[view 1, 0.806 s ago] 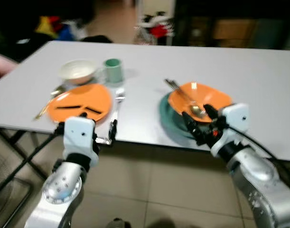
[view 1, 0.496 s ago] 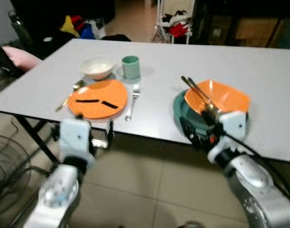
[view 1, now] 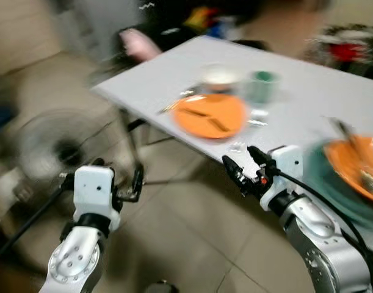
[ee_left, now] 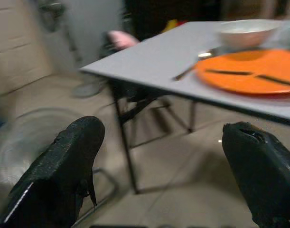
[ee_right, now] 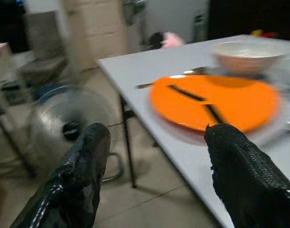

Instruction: Setting the table

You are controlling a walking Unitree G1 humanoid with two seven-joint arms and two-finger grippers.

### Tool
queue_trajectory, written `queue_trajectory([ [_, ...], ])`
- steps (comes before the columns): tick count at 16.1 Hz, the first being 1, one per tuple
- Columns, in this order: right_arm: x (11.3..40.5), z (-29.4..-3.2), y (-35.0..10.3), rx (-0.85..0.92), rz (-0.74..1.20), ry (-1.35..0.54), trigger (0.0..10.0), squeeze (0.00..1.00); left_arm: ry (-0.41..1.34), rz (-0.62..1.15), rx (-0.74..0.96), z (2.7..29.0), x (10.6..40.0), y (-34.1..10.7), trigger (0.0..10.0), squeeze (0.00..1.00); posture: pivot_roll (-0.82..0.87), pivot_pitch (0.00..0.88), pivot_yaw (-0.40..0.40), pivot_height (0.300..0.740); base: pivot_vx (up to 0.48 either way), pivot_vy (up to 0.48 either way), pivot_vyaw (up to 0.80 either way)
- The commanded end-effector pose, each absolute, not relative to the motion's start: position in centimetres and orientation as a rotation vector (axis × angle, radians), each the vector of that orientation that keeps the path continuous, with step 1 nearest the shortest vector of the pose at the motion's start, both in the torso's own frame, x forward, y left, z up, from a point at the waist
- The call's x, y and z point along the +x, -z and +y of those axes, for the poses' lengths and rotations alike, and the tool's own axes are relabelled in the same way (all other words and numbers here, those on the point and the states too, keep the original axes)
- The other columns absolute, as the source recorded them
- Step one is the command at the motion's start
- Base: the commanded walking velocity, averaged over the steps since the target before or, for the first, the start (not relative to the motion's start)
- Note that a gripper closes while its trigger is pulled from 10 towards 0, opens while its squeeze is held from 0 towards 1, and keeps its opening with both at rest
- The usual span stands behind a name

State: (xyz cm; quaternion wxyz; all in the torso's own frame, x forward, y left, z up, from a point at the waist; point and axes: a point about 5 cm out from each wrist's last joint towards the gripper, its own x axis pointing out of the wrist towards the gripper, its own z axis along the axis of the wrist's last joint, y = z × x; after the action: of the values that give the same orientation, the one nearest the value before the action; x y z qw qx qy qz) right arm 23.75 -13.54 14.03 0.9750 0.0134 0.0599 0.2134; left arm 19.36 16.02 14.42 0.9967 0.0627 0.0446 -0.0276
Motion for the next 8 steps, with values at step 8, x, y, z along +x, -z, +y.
queue_trajectory([
  [8, 24.3, -15.1, -13.3, 0.138, 0.148, -0.246, 10.0, 0.00, 0.051, 0.052, 0.162, 17.1, 20.0, -15.7, 10.0, 0.00, -0.08, 0.000, 0.081, 0.740, 0.000, 0.345, 0.32],
])
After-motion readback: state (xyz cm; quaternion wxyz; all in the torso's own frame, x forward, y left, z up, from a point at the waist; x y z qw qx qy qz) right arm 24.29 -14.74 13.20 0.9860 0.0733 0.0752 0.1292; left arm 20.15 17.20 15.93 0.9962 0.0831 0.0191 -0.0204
